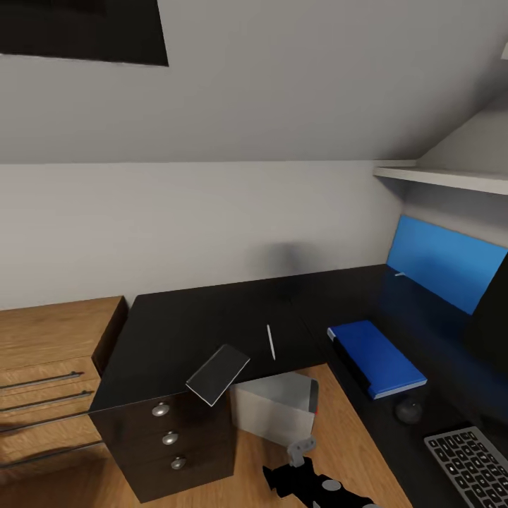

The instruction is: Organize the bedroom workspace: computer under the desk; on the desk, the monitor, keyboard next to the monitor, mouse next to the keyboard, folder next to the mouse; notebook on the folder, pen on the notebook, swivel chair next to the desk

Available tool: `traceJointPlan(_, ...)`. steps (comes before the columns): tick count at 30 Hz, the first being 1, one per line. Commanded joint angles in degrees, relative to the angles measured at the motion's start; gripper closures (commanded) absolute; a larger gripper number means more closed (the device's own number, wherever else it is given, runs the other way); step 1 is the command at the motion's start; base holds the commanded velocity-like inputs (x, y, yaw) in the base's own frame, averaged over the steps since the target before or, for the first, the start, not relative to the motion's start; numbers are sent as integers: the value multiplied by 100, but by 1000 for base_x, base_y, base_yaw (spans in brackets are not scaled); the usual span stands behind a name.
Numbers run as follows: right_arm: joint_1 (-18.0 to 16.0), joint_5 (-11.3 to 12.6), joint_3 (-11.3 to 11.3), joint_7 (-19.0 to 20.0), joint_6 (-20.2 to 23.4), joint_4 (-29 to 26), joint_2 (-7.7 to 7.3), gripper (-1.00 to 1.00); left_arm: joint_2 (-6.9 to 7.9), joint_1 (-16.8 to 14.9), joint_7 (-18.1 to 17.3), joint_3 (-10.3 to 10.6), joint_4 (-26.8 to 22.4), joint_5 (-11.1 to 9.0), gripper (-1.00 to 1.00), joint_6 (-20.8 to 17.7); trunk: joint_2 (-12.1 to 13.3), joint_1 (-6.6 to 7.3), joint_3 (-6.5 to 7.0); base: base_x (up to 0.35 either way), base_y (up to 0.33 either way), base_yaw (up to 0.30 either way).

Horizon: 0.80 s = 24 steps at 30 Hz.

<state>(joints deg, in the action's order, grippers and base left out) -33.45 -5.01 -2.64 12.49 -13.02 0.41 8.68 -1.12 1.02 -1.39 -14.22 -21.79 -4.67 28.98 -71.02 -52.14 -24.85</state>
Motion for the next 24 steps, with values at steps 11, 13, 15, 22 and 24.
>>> traceJointPlan(11, 27, 449, -19, -27, -449, 12, -4, -100, -2, 3, -15, 7, -9, -43, -100, 2, -3, 0, -5, 0, 6, 123)
traceJointPlan(13, 41, 468, -22, -27, -515, 12, -5, -100, -7, 3, -16, 7, -9, -40, -100, 2, -3, 0, -5, 0, 1, 235)
traceJointPlan(15, 50, 480, -23, -29, -557, 12, -5, -100, -14, 3, -17, 10, -9, -37, -100, 2, -3, 0, -7, 0, 1, 248)
traceJointPlan(22, 64, 501, -19, -30, -624, 12, -6, -100, -34, 3, -19, 17, -10, -32, -100, 2, -3, 0, -18, 0, 0, 262)
traceJointPlan(24, 65, 504, -18, -31, -630, 12, -6, -100, -35, 3, -19, 18, -10, -31, -100, 2, -3, 0, -21, 0, 0, 267)
